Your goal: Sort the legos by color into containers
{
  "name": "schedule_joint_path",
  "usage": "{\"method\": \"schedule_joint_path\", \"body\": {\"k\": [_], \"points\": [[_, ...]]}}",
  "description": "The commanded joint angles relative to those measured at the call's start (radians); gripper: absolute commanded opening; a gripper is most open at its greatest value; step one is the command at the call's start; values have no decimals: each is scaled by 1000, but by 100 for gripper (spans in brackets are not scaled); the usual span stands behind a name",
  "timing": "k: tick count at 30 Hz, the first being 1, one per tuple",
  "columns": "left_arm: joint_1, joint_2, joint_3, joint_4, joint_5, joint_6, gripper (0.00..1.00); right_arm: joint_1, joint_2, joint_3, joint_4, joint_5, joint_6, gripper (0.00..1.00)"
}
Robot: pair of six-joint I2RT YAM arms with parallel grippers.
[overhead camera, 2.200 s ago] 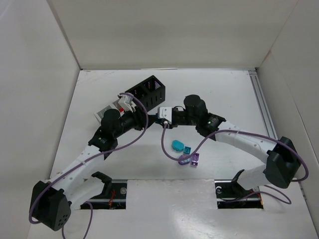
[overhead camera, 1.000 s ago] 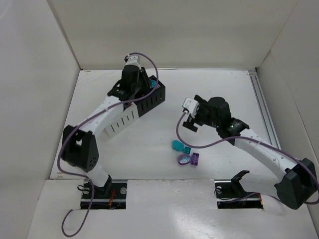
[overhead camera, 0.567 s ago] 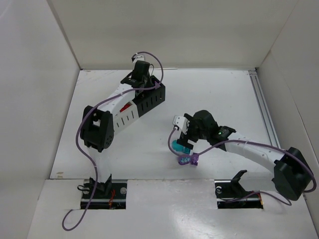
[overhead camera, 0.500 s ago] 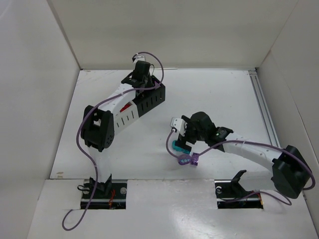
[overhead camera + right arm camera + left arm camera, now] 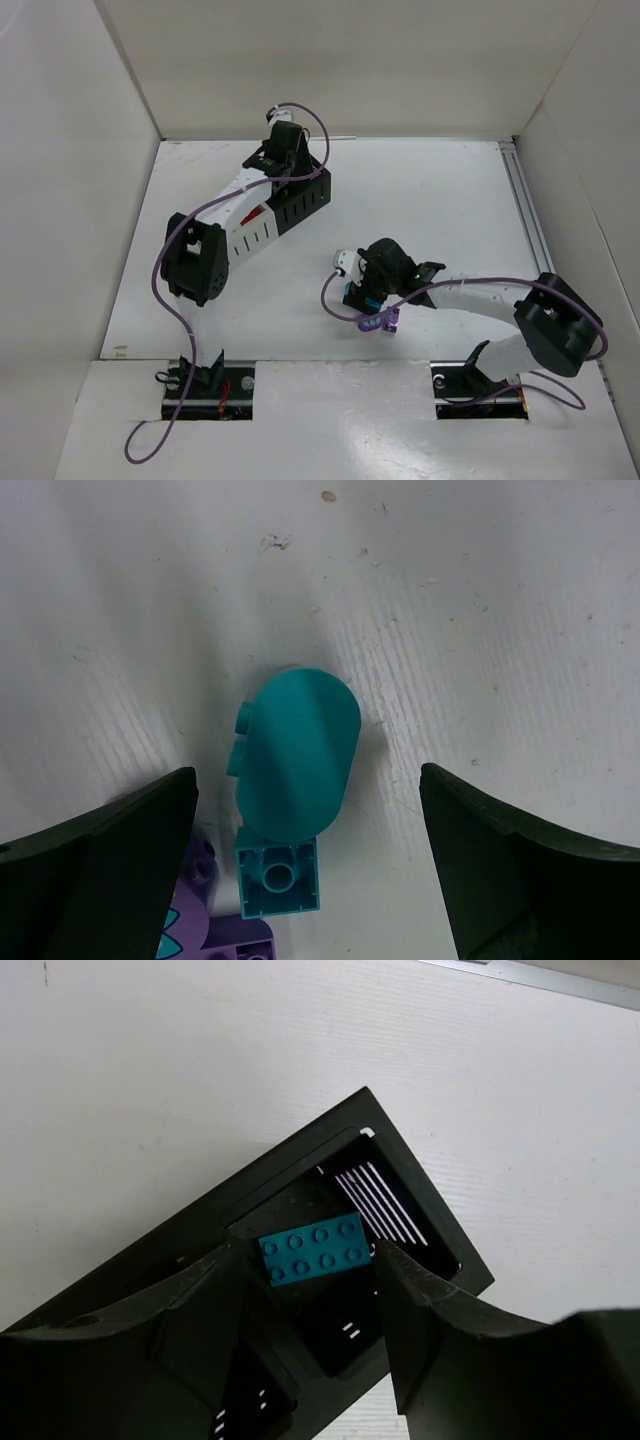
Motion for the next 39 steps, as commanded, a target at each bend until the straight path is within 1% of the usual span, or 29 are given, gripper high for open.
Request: {"method": "schedule_joint_path", "body": {"k": [1, 3, 4, 5, 6, 7, 8, 9, 10, 11, 12, 13, 14, 15, 16, 17, 18, 19, 23, 25, 26, 28, 29, 31, 32, 35, 36, 38, 39], "points": [[4, -112, -33, -25, -14, 15, 51, 6, 13, 11, 68, 17, 29, 96], [4, -169, -57, -13, -5, 24, 52, 6, 13, 20, 68, 28, 29, 93], [4, -195, -91, -4, -5, 24, 52, 6, 23, 29, 68, 37, 19, 89], [4, -253, -112, 12, -5, 24, 56, 6, 23, 39, 68, 37, 19, 87], [4, -289, -137, 23, -5, 24, 56, 6, 36, 39, 68, 46, 19, 85], [4, -325, -196, 35, -5, 33, 56, 6, 36, 48, 68, 46, 19, 80], [4, -364, -230, 46, -5, 33, 58, 6, 48, 48, 68, 46, 9, 78], [4, -449, -266, 67, 4, 33, 66, 6, 62, 57, 77, 46, 9, 76], [-5, -494, -301, 78, 4, 33, 70, 6, 71, 57, 77, 46, -1, 75], [-5, -540, -377, 88, 4, 33, 75, 6, 86, 69, 77, 57, -1, 75], [-5, -632, -413, 98, 4, 33, 79, 6, 95, 69, 77, 57, -11, 75], [-15, -681, -483, 107, 4, 9, 87, 6, 109, 79, 88, 57, -20, 70], [-15, -727, -523, 107, 4, -5, 90, 6, 109, 79, 88, 57, -21, 66], [-15, -775, -565, 116, -5, -15, 91, 6, 124, 91, 88, 57, -34, 60], [-25, -866, -606, 125, -5, -24, 93, 6, 125, 108, 88, 57, -34, 53], [-25, -949, -683, 125, -14, -59, 94, 6, 135, 117, 88, 57, -48, 42], [-25, -950, -717, 125, -14, -76, 94, 6, 135, 128, 88, 57, -48, 38], [-25, -1019, -746, 115, -14, -96, 94, 6, 135, 128, 88, 48, -57, 36], [-25, -1160, -869, 78, 14, -198, 96, 6, 135, 195, 88, 3, -79, 32], [-34, -1205, -936, 87, 41, -209, 98, -26, 145, 262, 88, -20, -106, 32], [-34, -1235, -952, 101, 84, -209, 98, -38, 158, 292, 88, -32, -119, 32], [-34, -1245, -962, 101, 109, -222, 98, -79, 172, 354, 88, -60, -132, 30], [-34, -1245, -972, 101, 121, -231, 98, -95, 193, 426, 88, -72, -142, 30], [-34, -1245, -987, 110, 178, -240, 99, -134, 223, 505, 88, -86, -152, 30], [-34, -1245, -996, 122, 193, -240, 99, -147, 264, 590, 77, -95, -162, 30], [-34, -1222, -1021, 122, 204, -258, 99, -174, 341, 724, 54, -95, -175, 30], [-34, -1222, -1021, 122, 213, -259, 99, -188, 399, 808, 39, -106, -189, 30], [-34, -1211, -1030, 122, 222, -259, 99, -197, 459, 893, 14, -106, -200, 30], [-34, -1211, -1030, 136, 234, -259, 99, -198, 520, 975, 5, -106, -212, 30]]}}
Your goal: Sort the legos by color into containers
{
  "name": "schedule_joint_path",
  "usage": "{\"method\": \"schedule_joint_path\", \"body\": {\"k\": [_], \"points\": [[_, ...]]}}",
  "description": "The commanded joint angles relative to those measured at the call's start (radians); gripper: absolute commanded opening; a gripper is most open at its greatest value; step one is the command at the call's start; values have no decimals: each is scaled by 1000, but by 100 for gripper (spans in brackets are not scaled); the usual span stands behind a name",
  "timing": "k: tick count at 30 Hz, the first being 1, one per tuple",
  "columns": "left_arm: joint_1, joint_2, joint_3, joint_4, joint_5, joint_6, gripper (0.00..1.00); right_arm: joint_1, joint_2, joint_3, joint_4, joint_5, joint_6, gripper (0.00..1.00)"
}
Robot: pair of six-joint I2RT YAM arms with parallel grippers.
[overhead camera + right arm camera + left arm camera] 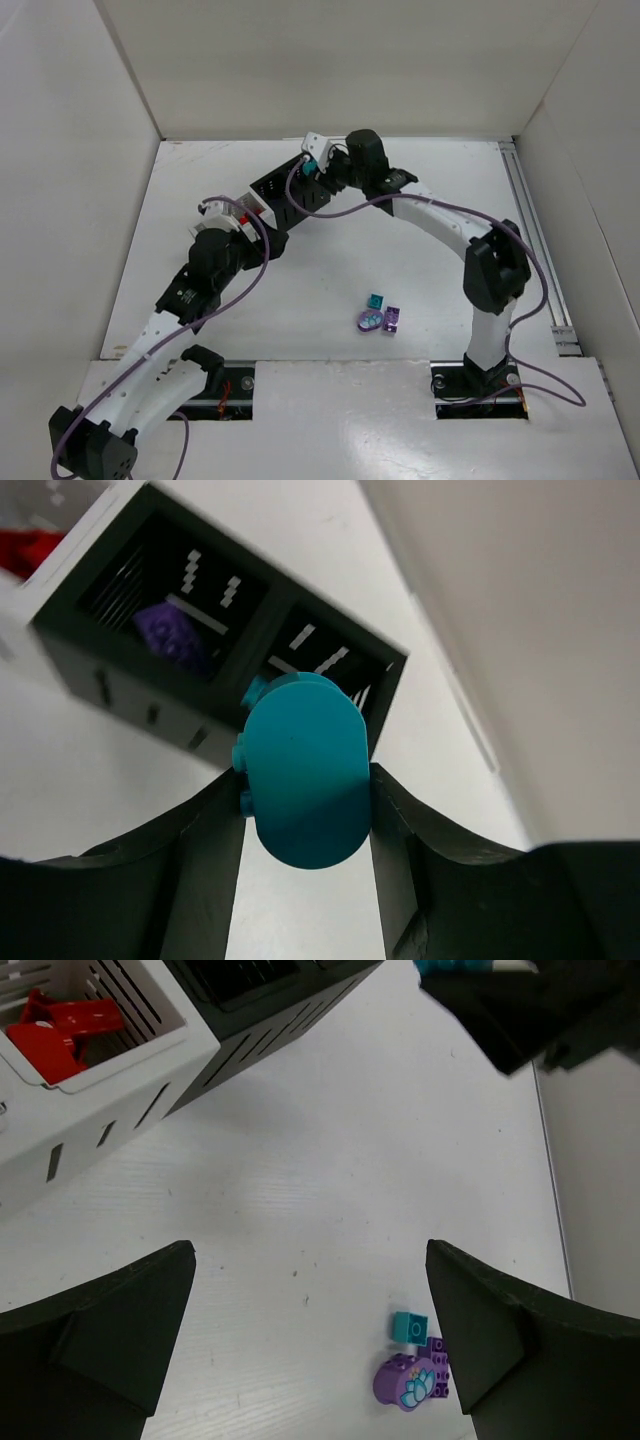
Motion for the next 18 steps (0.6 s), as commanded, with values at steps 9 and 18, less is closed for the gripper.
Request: {"method": "schedule_joint_path", "body": {"k": [9, 18], "points": [[-3, 50, -23, 73, 84, -17, 100, -25, 332, 491, -122, -10, -51, 36], [-3, 90, -23, 93, 117, -8, 100, -25, 311, 438, -113, -36, -51, 66]]}}
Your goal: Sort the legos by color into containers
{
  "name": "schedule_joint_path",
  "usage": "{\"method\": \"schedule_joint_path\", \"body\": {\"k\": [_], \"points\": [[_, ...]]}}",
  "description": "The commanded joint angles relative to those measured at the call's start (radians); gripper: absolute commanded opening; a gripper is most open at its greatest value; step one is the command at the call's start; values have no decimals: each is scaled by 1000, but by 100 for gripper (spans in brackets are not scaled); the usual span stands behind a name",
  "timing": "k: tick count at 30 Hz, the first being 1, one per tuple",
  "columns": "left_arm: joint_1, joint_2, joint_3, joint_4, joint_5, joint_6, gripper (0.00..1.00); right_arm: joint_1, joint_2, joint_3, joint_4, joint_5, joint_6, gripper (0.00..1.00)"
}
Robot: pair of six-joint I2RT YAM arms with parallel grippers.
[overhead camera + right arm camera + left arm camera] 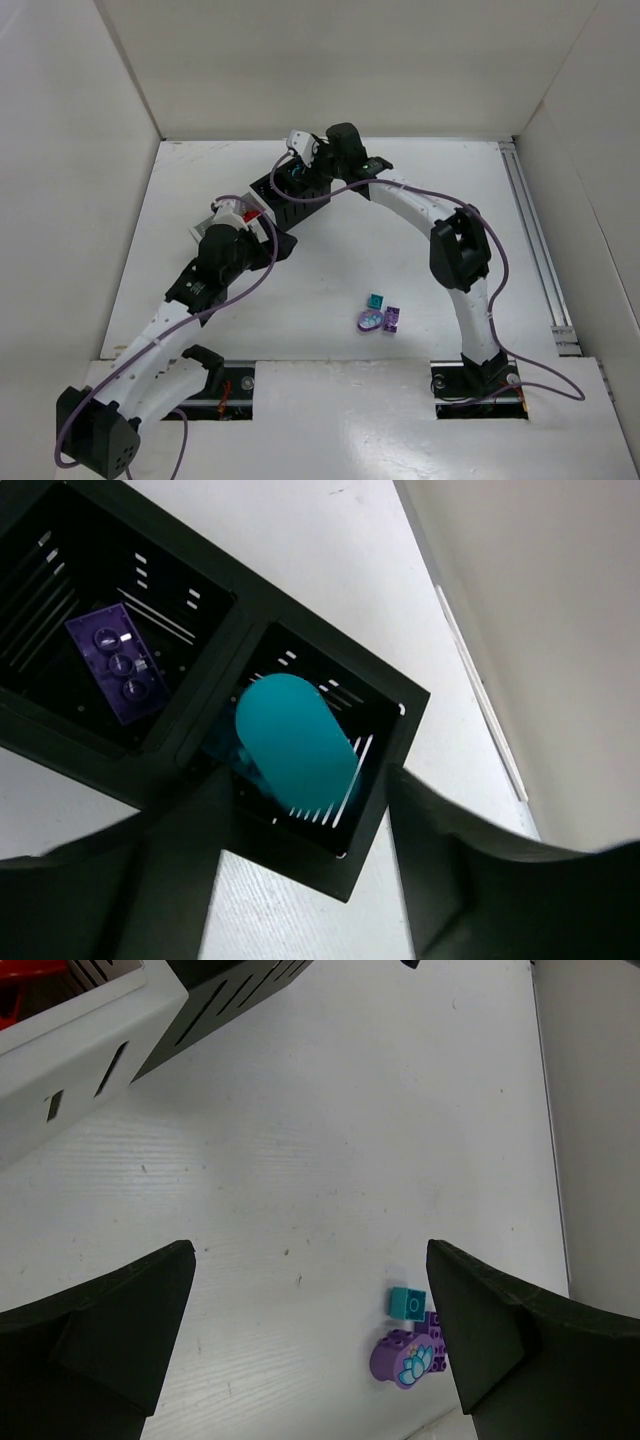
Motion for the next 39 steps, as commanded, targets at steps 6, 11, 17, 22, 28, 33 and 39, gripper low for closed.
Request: {"method": "schedule_joint_path", "body": {"k": [6, 11, 17, 22, 28, 33, 39], "points": [[-3, 35, -12, 86, 91, 35, 100, -15, -132, -44, 42, -66, -3, 80], [-122, 113, 25, 107, 82, 106, 100, -70, -375, -263, 102, -32, 64, 100], [-436, 314, 164, 71, -104, 172, 100, -176, -798, -722, 139, 100, 112, 100], [-547, 527, 272, 48, -191, 172, 100, -296, -1124, -990, 61, 288, 209, 100], [-664, 725, 434, -21, -309, 110, 93, -399, -1418, -1085, -159, 486, 244, 100], [-713, 897, 549, -117, -423, 40, 88, -431, -1488, -1134, -199, 520, 233, 100], [-736, 1041, 671, -197, -438, 15, 77, -440, -1476, -1154, -199, 520, 209, 100]]}}
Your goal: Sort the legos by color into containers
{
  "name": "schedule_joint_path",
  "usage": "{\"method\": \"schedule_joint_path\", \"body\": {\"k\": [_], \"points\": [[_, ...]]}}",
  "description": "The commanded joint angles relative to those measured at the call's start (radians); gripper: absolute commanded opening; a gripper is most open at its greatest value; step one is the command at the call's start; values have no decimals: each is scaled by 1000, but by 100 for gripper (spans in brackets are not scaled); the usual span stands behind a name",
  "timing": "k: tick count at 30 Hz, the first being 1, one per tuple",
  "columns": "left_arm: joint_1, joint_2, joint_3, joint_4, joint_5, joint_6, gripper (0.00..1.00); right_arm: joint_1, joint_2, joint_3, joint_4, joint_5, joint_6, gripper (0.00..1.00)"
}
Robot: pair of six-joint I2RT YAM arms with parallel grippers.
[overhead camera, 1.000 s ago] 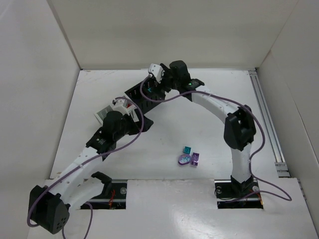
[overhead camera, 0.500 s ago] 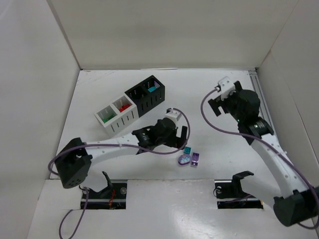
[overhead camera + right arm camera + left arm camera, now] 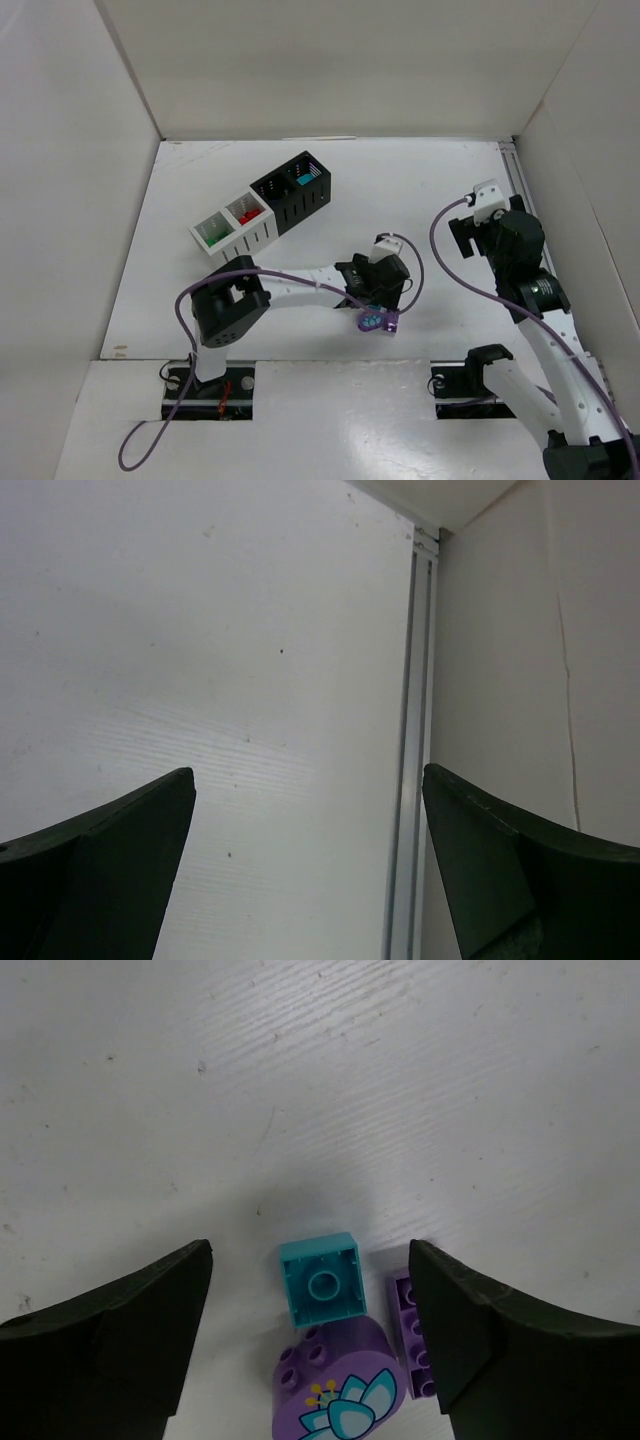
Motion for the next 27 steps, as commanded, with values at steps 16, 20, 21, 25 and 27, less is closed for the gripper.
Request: {"method": "schedule_joint_path", "body": {"k": [16, 20, 21, 25, 27], "points": [[-16, 15, 49, -48, 9, -9, 21, -17, 19, -9, 1, 10, -10, 100], [13, -37, 92, -89, -55, 14, 21, -17, 10, -9, 1, 10, -10, 100], [31, -58, 101, -98, -76, 14, 21, -17, 10, -9, 1, 10, -10, 100], [146, -112, 158, -123, -126, 71, 19, -17, 10, -18, 11, -34, -19, 100], [232, -126, 202, -105, -126, 138, 19, -17, 21, -18, 20, -53, -30, 100]]}}
